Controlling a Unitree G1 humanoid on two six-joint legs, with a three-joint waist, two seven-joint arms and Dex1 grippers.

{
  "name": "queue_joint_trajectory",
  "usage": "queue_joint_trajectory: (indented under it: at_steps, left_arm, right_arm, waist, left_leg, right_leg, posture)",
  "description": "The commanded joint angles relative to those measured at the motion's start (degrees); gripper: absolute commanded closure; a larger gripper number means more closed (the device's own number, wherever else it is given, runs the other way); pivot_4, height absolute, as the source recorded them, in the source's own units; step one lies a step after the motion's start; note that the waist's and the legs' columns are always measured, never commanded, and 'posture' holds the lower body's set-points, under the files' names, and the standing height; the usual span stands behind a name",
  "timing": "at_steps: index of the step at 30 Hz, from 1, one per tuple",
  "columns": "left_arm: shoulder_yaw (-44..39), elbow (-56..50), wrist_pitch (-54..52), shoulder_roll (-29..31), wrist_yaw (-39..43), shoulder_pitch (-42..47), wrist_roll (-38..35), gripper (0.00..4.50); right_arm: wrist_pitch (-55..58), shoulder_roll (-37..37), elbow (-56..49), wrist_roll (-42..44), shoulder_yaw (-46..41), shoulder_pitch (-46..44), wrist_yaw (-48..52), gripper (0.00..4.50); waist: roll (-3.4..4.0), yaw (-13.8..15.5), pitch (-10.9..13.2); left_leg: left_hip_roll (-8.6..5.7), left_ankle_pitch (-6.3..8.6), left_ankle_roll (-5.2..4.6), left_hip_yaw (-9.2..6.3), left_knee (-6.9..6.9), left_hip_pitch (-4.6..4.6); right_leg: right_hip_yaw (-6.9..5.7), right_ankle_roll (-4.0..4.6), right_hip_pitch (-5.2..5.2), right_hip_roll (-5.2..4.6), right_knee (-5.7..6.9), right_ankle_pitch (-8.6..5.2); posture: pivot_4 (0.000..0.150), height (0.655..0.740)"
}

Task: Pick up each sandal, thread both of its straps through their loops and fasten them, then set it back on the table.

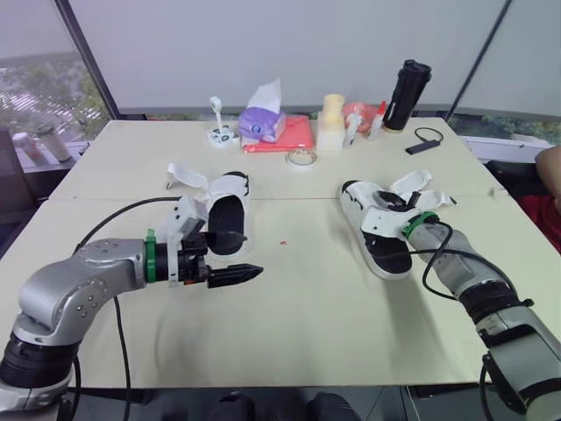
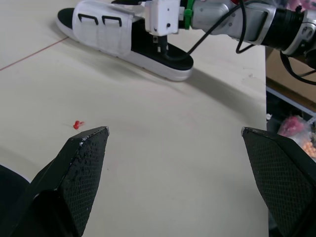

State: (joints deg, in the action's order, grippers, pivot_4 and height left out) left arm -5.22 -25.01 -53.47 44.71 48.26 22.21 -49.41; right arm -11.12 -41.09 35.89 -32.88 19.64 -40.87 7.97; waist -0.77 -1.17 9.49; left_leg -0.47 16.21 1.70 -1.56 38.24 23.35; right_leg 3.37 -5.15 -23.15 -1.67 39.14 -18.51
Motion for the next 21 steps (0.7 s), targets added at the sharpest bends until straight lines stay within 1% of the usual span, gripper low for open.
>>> queue_joint_trajectory:
  at_steps: [1, 2, 6, 9, 13, 17, 19, 21]
  left_arm:
    - [-1.60, -0.80, 1.63, -0.85, -1.21, -0.75, 0.05, 0.00]
    - [-1.56, -0.60, 1.82, -0.88, -1.18, -0.95, 0.17, 0.00]
    - [-1.04, 0.00, 2.09, -0.11, 0.28, -1.67, 0.57, 0.00]
    - [-0.58, 0.55, 2.58, 0.26, 1.28, -1.61, 1.08, 0.00]
    - [-0.17, 1.11, 2.83, -0.13, 1.84, -1.26, 1.48, 0.00]
    - [0.80, 0.97, 2.83, -0.78, 2.31, -1.37, 1.76, 0.00]
    - [1.03, 0.32, 2.61, -1.12, 2.02, -1.50, 1.51, 0.00]
    - [0.74, -0.47, 2.23, -1.19, 1.68, -1.89, 0.96, 0.00]
  right_arm:
    - [-3.45, -0.51, 1.56, -1.16, -0.99, -2.63, -2.83, 4.21]
    - [-5.36, -1.31, 1.55, -1.74, -0.96, -2.70, -3.67, 4.46]
    - [-22.36, -7.16, -2.31, -5.49, 0.77, -2.39, -8.15, 4.46]
    - [-35.05, -10.51, -4.11, -5.40, 2.14, -2.26, -6.82, 4.46]
    - [-47.14, -12.69, -5.91, -7.09, 2.98, -3.34, -6.13, 4.46]
    - [-58.01, -11.90, -7.24, -12.18, 4.87, -6.31, -6.92, 4.46]
    - [-61.93, -9.85, -6.72, -16.67, 6.68, -8.49, -7.93, 4.46]
    - [-64.48, -8.15, -5.39, -22.53, 7.93, -10.21, -11.71, 4.46]
  waist:
    - [0.00, -0.07, 0.00]
    - [0.00, -0.08, 0.00]
    - [0.04, 0.01, 0.02]
    - [0.04, -0.09, 0.03]
    - [0.04, -0.69, 0.03]
    - [0.04, -1.34, 0.03]
    - [0.04, -1.52, 0.02]
    - [0.04, -1.64, 0.03]
  left_leg:
    - [0.00, 0.00, 0.00, 0.00, 0.00, -0.01]
    - [0.00, 0.00, 0.00, 0.00, 0.00, 0.00]
    - [0.00, 0.00, 0.01, 0.03, 0.00, 0.02]
    - [0.00, 0.00, 0.01, 0.02, -0.01, 0.02]
    - [0.02, 0.00, 0.01, 0.03, -0.01, 0.01]
    - [0.02, -0.02, 0.03, 0.03, 0.00, 0.01]
    - [0.02, -0.08, 0.13, 0.03, 0.00, -0.01]
    - [0.03, -0.11, 0.18, 0.03, 0.00, -0.03]
  right_leg:
    - [0.00, 0.00, 0.00, 0.01, 0.00, 0.00]
    - [0.00, 0.00, -0.01, 0.01, 0.02, 0.00]
    - [0.01, 0.00, -0.08, 0.00, 0.03, 0.00]
    - [0.01, 0.00, -0.08, 0.02, 0.03, 0.00]
    - [0.02, 0.00, -0.07, 0.05, 0.03, 0.00]
    - [0.02, 0.00, -0.06, 0.04, 0.05, 0.00]
    - [0.02, 0.00, -0.06, 0.05, 0.07, 0.00]
    - [0.02, 0.00, -0.06, 0.08, 0.10, 0.00]
  posture:
    - [0.150, 0.7400]
    - [0.150, 0.7400]
    - [0.150, 0.7400]
    - [0.150, 0.7400]
    - [0.150, 0.7400]
    - [0.150, 0.7400]
    - [0.150, 0.7400]
    - [0.150, 0.7400]
